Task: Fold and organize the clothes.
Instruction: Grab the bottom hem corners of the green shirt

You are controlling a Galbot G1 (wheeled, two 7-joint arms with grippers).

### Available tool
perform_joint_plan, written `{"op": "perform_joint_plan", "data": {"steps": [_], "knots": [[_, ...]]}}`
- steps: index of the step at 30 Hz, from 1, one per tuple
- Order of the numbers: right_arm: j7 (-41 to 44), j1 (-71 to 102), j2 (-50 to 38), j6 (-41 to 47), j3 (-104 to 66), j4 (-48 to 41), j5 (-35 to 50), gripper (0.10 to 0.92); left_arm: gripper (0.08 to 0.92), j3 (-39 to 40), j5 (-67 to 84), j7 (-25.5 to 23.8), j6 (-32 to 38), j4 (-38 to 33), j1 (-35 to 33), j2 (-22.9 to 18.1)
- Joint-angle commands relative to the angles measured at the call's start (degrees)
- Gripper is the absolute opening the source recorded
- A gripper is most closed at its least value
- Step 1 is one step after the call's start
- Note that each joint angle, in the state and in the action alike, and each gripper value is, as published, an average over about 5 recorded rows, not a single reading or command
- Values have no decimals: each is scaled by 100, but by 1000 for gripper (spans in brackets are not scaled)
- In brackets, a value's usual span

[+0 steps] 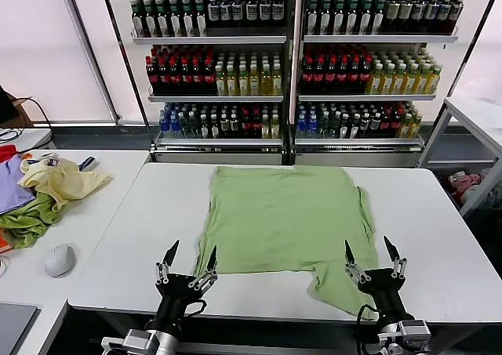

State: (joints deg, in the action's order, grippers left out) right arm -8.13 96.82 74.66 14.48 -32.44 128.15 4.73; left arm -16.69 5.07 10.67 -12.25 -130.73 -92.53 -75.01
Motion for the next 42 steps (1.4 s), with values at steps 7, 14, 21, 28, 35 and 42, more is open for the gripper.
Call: {"op": "perform_joint_plan", "data": {"steps": [7,14,21,28,35,42], "knots": [[-268,363,64,1095,87,-82,-143,823,823,367,553,706,-1762,1262,1356,363],[-363,375,207,1183,305,-252,-254,823,823,555,547,895,-2107,1819,1767,390],[-424,345,270,1250,388,-360,-187,822,823,684,472,996,-2123,2074,1898,463],[-486,371,260,1358,388,-379,267,673,732,781,468,1038,-2127,2076,1821,572],[-483,395,257,1468,382,-387,606,475,533,804,616,1032,-2126,1927,1639,650],[-295,415,219,1323,299,-309,628,275,325,726,930,1015,-2117,1845,1616,732]]}}
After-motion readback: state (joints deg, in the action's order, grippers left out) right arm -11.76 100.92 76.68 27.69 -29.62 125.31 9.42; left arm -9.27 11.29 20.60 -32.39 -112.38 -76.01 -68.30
